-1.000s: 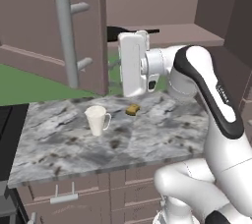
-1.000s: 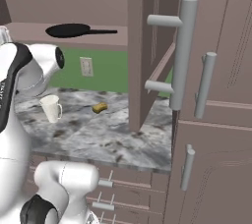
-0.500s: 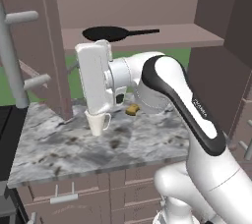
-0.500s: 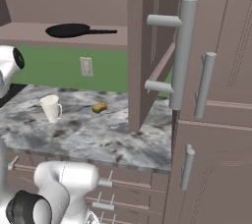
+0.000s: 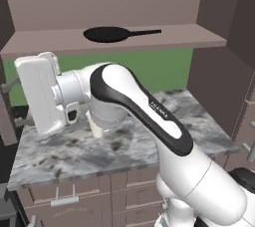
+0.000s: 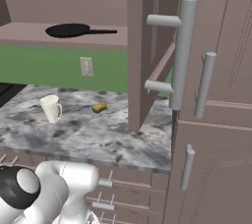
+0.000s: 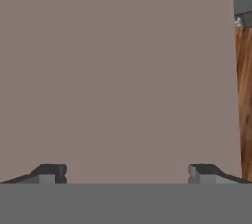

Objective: Pick the pan from the cabinet and place it on the stove. Then turn on the stove burner for the pan.

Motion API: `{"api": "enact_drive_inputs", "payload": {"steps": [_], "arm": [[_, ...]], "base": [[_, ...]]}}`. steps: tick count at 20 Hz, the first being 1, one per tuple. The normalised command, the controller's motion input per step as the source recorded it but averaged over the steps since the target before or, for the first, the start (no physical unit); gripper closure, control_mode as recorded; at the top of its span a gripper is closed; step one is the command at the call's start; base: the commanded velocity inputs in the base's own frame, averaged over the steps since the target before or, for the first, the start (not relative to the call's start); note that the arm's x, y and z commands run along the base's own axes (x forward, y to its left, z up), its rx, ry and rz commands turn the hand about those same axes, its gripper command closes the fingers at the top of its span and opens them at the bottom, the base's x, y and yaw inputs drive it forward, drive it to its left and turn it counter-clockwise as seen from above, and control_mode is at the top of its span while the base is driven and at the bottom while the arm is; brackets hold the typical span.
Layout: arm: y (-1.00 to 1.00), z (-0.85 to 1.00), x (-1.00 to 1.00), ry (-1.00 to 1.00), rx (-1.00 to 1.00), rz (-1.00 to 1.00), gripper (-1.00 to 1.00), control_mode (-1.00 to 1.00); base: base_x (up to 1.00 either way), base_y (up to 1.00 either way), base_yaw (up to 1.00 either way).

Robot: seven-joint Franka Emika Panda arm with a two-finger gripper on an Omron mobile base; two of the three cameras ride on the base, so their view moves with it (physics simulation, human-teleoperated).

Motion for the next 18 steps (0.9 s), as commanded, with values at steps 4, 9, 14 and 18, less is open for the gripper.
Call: {"api": "enact_drive_inputs", "payload": {"steps": [4,9,14,18], "arm": [[0.93,-0.05,-0.04,0.06,0.0,0.03,-1.0,-1.0],[0.59,-0.03,-0.04,0.04,0.01,0.01,-1.0,-1.0],[-0.14,0.0,0.01,0.0,0.01,0.01,-1.0,-1.0],[-0.48,0.09,0.0,-0.14,0.0,0.02,-1.0,-1.0]], "base": [[0.0,0.0,0.0],[0.0,0.0,0.0],[0.0,0.0,0.0],[0.0,0.0,0.0]]}}
